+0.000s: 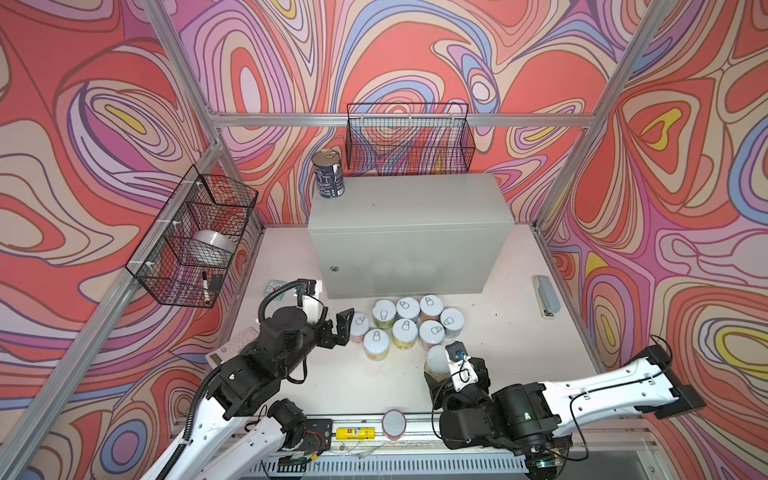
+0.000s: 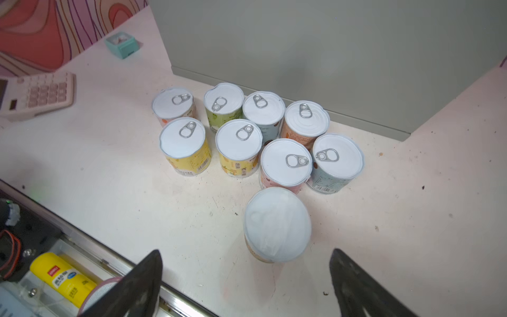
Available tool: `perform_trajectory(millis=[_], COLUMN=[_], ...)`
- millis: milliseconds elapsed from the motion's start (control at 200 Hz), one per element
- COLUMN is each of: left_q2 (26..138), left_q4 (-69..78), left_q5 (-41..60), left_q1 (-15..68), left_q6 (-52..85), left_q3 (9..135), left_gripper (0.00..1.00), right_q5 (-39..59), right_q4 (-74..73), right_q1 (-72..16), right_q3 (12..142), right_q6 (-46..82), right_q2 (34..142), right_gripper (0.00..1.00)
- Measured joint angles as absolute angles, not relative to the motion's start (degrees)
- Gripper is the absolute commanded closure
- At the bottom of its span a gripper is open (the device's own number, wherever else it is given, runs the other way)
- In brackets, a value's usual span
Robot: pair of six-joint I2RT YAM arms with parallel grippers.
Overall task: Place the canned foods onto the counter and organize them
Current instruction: 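Move the right gripper down over the white-lidded orange-labelled can while the left gripper withdraws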
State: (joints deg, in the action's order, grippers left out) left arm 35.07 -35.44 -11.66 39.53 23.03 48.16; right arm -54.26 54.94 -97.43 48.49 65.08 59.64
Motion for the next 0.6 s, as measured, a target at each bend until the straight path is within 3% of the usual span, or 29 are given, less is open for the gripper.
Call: perform_trajectory(millis=[190, 601], left_q2=[38.13, 37.63], left_q4=[-35.57, -31.83], left_q5=[-20.51, -22.50], left_q1=[51.53, 52.14], left_q6=[24.16, 26.24], left_q3=[46.44, 42.83], left_gripper=[0.00, 0.00], right_q5=[-54.35, -49.45], right_q4=[56.16, 49.91], right_q1=[-97.84, -97.97], right_q3=[45.74, 36.27], right_q6=[72.73, 77.38], right_q2=[57.25, 56.80], right_gripper=[0.02, 0.02])
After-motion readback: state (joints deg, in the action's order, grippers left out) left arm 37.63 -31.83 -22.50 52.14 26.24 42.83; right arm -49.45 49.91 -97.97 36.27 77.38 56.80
